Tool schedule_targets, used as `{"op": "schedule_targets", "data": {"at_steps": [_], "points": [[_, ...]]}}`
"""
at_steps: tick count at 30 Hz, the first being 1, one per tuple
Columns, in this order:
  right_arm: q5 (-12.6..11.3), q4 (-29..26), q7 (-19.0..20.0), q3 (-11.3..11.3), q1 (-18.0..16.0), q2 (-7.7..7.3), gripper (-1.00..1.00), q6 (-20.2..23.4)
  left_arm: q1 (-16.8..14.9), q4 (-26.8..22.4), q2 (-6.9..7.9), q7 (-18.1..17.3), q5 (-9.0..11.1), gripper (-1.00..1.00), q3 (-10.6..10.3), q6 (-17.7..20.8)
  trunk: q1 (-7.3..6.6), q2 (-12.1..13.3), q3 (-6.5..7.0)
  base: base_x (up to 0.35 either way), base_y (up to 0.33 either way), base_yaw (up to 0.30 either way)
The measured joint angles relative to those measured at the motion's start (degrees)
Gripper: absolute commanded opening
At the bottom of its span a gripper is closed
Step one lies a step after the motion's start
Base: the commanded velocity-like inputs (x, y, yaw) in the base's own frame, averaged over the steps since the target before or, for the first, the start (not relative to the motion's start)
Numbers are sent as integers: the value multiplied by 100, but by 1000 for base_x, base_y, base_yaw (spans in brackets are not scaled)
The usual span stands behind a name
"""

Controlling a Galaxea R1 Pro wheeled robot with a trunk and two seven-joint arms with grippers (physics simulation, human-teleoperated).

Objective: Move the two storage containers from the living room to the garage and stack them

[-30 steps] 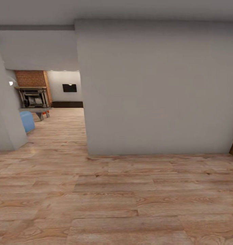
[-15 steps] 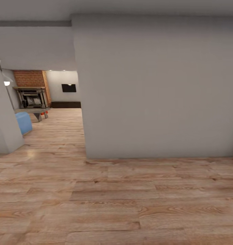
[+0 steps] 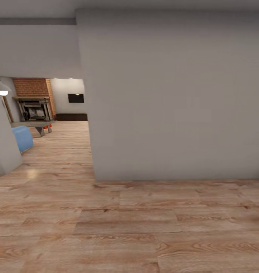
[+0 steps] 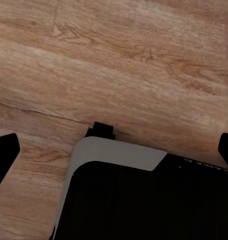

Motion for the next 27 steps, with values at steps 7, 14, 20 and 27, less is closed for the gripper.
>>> {"op": "schedule_targets", "data": {"at_steps": [7,14,20,27], "points": [[2,0,20,11,0,-23,100,-2,1,-1,1,2,0,100,0,0,0,0,0,324,0,212],[2,0,21,12,0,-26,100,-2,1,-1,1,3,0,100,0,0,0,0,0,324,0,264],[2,0,21,12,0,-26,100,-2,1,-1,1,3,0,100,0,0,0,0,0,324,0,267],[2,0,21,12,0,-26,100,-2,1,-1,-7,3,0,100,0,0,0,0,0,324,0,268]]}}
